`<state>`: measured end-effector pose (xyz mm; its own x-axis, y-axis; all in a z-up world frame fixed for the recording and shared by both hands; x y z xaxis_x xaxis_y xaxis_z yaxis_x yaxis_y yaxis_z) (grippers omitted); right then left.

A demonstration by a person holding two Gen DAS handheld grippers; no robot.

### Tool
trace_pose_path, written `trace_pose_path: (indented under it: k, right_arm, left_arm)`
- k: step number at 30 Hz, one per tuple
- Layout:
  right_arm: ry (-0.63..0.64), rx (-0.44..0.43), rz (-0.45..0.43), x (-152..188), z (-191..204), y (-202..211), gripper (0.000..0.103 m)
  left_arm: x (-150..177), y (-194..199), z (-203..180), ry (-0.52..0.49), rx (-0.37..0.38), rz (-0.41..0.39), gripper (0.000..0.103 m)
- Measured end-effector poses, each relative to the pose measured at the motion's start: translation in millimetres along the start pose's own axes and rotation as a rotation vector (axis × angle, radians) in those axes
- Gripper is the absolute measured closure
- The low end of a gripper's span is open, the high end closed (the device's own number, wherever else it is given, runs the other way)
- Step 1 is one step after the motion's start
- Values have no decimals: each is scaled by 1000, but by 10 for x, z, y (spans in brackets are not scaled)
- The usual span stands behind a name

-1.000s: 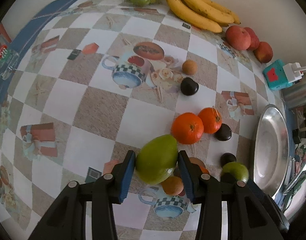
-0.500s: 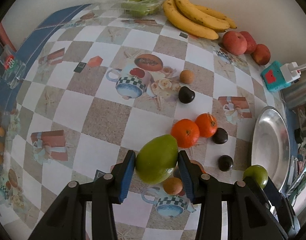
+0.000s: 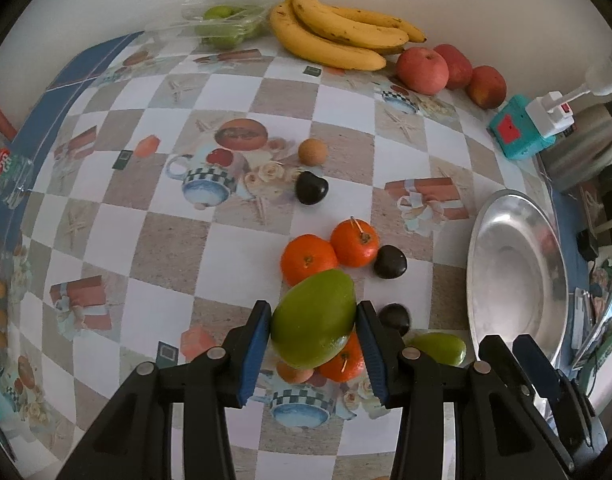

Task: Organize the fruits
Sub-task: 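Lift the green mango with the right tool while the left tool grasps another green mango, then carry both green mangoes over the steel bowl with both tools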

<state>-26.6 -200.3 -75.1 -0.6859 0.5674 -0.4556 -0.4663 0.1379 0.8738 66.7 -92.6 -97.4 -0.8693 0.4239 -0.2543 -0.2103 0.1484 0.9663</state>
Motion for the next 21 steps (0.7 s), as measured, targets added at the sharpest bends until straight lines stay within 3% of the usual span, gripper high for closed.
trace_pose_path:
  k: [8, 16, 21]
  right_arm:
    - [1, -18, 29, 46, 15, -74, 62]
    - [-73, -143, 86, 57, 101, -283, 62]
    - [-81, -168, 84, -35, 169, -354, 62]
  left_arm:
    - [7, -25, 71, 20, -1, 6, 56]
    - [10, -80, 203, 57, -4, 21, 56]
    - [-11, -99, 210, 69, 14, 26, 56]
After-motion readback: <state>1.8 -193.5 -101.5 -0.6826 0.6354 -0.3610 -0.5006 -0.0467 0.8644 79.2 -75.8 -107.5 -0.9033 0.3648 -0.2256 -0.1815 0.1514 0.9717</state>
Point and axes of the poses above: each gripper's, at about its wrist camera, not at the fingertips, and y roughly against the way its jaws point, z to its left, x to its underside, the point moved 10 cm from there along -y, roughly the way its jaws point, and after that the axes turned 6 degrees about -x, right-handed, at the moved point
